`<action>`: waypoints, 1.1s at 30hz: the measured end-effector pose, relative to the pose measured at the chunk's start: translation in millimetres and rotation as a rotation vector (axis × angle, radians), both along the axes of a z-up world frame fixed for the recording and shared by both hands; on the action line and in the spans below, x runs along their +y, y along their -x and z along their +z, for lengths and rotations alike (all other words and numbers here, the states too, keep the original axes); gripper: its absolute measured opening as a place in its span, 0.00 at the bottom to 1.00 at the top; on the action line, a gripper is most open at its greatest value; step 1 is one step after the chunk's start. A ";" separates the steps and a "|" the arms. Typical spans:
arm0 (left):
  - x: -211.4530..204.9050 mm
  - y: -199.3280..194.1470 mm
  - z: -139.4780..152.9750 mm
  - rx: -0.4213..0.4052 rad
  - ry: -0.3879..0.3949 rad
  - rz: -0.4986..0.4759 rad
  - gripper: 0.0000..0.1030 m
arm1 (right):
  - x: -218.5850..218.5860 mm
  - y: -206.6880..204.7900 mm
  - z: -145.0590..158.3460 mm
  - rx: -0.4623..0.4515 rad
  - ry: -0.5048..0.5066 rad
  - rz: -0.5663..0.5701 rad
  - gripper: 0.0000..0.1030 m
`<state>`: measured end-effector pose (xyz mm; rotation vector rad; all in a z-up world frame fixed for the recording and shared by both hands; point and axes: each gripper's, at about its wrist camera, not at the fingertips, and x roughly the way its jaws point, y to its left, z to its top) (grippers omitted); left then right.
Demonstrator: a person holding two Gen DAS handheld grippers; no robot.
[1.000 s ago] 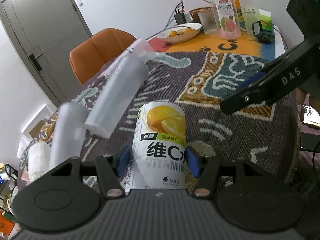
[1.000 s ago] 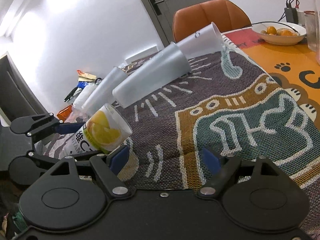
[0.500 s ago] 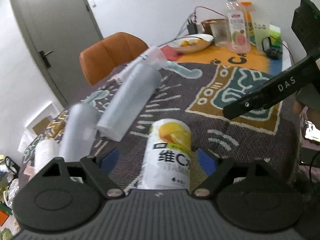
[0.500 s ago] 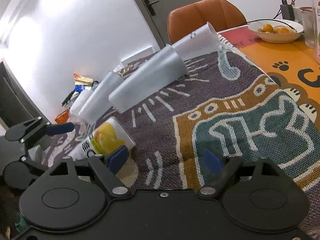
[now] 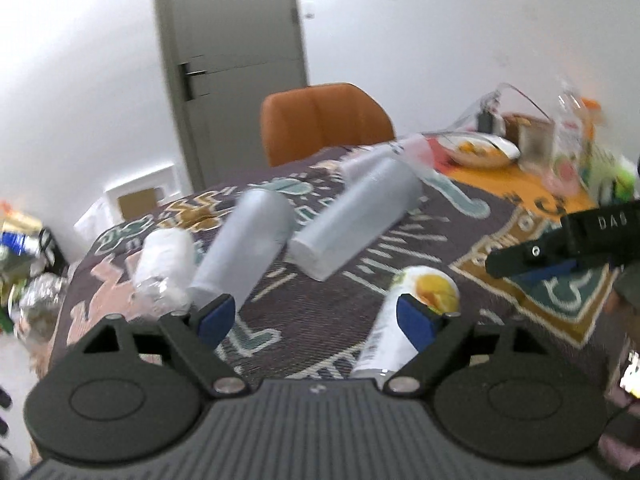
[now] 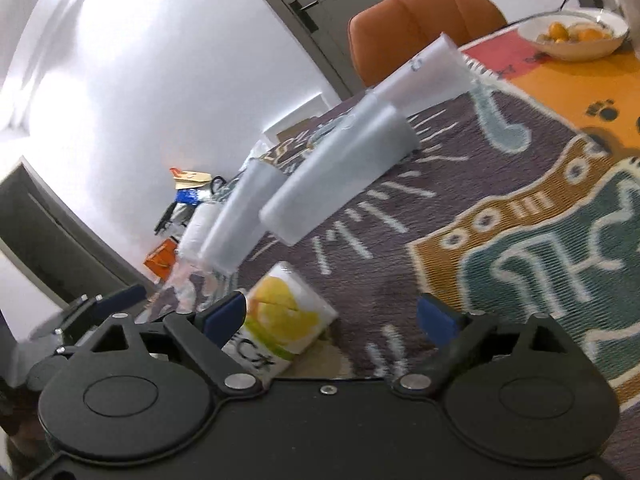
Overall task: Flip cup upright
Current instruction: 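Close the right gripper on the bottle while the left gripper opens and releases it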
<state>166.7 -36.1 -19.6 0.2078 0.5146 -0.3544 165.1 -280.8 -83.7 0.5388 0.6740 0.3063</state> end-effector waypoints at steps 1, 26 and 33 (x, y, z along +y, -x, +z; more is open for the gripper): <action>4.6 -0.1 0.8 0.001 0.021 0.019 0.87 | 1.6 -1.5 -0.1 0.006 -0.019 -0.013 0.94; 99.5 14.6 -23.4 0.065 0.442 0.361 1.00 | 41.8 -47.6 -34.7 0.254 -0.298 -0.088 1.00; 115.0 18.4 -30.4 0.076 0.449 0.396 1.00 | 47.1 -58.9 -39.5 0.255 -0.297 -0.103 1.00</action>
